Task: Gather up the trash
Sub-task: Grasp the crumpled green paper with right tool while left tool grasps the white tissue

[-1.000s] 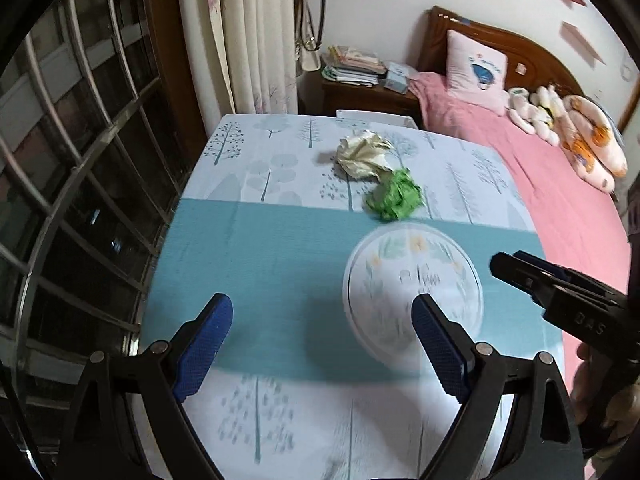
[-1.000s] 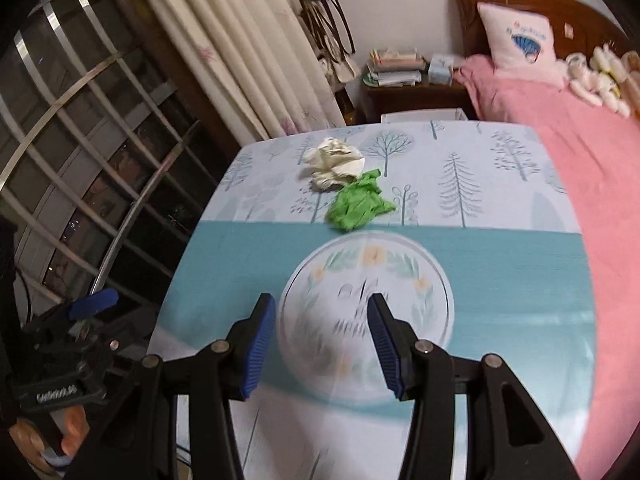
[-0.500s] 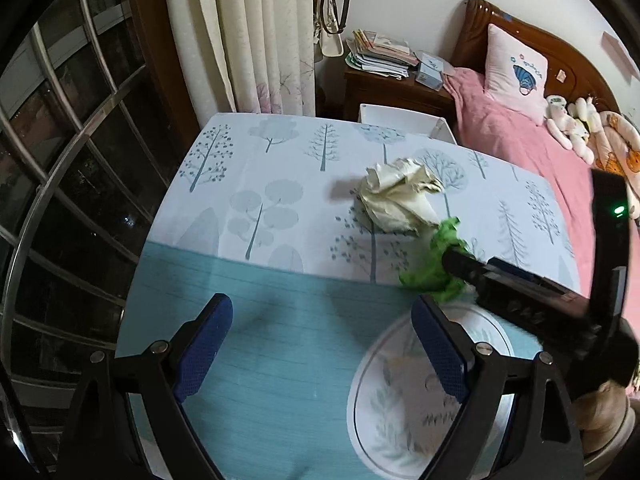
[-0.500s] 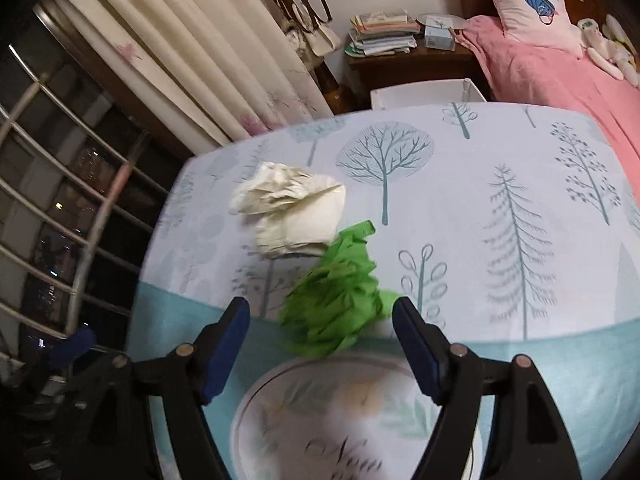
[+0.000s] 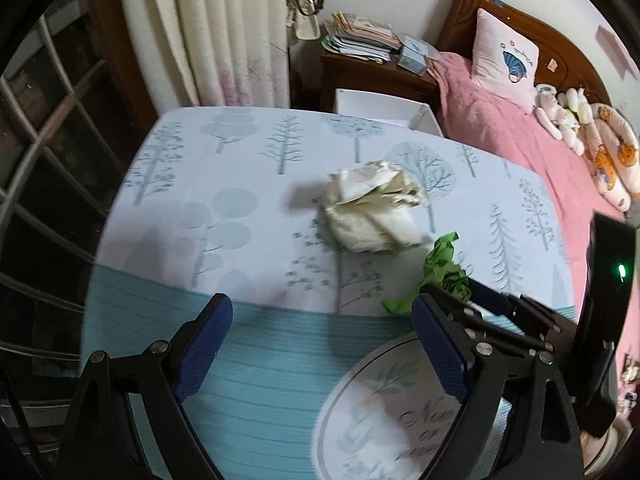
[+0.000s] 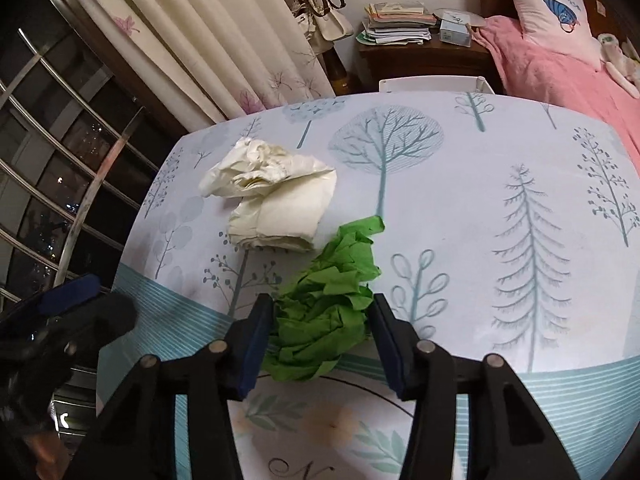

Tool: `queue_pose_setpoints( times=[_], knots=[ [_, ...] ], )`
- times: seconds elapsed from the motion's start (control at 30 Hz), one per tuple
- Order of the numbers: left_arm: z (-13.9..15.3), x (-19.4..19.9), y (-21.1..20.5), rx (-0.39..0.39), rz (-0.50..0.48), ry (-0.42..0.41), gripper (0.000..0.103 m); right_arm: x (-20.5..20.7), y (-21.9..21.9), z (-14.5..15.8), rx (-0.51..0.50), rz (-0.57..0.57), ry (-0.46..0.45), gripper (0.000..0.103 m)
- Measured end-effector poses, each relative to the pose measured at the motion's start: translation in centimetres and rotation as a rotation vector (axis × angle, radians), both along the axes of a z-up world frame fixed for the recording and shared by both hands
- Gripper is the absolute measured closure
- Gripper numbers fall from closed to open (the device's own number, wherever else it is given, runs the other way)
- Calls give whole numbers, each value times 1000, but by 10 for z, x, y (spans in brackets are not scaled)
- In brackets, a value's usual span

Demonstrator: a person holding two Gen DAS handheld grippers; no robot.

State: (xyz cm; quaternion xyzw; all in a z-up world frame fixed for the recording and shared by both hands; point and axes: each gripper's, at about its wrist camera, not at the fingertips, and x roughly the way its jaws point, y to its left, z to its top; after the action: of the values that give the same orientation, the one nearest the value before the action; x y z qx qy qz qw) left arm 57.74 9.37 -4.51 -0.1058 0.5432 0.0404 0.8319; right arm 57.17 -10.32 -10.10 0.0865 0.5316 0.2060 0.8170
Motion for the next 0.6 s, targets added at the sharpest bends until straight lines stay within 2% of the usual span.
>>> queue_pose_setpoints(
  times=[0.2,0.5,0.6],
  knots=[
    [-4,41,-1,-91,31,16,13,9,-27,9,15,-40,-31,54],
    [-11,99,5,-151,102,23,13,27,-51,15,21,-78,-71,54],
    [-22,113,9,-159,134,42,13,31,-53,11,26,-87,-65,54]
  ],
)
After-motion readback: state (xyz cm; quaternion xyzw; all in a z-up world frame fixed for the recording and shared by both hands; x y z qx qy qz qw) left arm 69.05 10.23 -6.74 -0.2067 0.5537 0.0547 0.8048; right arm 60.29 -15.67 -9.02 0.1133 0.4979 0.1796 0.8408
